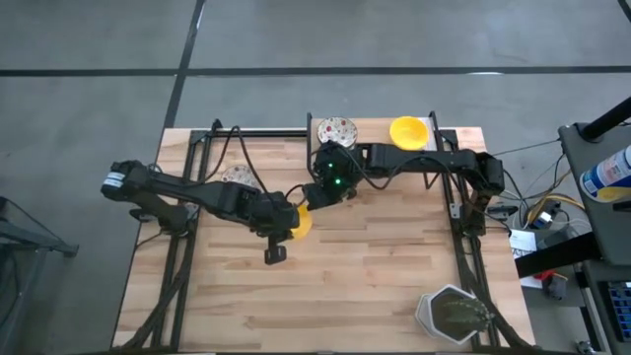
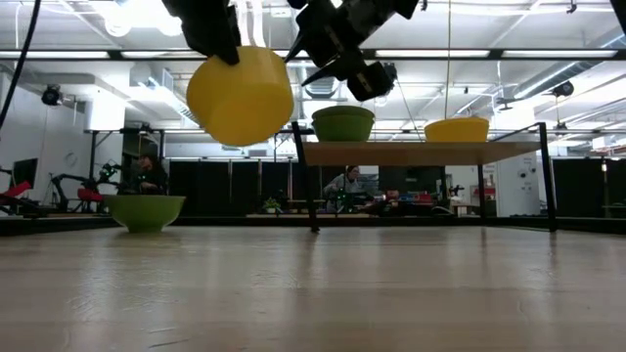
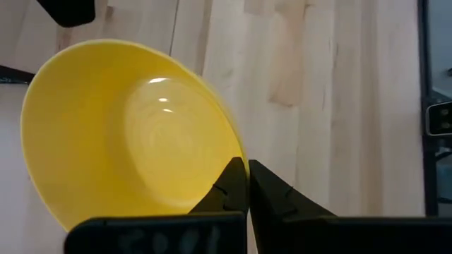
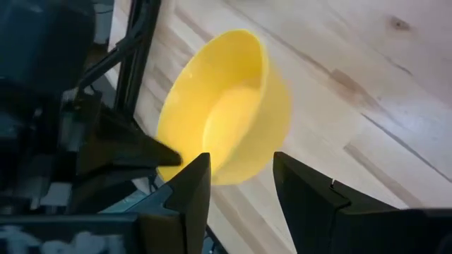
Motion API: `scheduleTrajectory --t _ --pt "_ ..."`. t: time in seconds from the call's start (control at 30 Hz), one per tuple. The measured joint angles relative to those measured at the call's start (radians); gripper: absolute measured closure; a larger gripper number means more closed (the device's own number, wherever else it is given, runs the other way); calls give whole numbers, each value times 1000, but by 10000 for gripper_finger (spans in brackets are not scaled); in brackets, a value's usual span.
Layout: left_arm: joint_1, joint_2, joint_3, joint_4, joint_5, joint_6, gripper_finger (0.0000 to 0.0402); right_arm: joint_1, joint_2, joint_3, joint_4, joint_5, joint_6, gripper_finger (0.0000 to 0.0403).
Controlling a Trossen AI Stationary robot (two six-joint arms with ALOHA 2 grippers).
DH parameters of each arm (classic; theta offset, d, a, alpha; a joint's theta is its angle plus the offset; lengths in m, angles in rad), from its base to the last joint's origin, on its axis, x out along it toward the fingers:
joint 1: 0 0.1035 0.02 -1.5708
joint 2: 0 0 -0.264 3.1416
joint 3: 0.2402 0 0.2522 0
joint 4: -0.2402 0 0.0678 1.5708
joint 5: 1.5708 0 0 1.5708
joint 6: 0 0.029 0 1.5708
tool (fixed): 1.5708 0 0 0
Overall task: Pick & Place Mini bowls
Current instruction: Stack the yellow bowl on the yellow bowl on the shelf
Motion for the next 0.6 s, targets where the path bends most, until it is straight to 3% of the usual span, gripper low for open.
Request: scheduleTrajectory --t 0.27,0.6 --pt "-5 63 62 -10 -7 34 402 0 8 -11 -15 -1 3 252" --pt "-7 158 206 -147 -42 117 401 0 8 -16 -64 -4 -9 253"
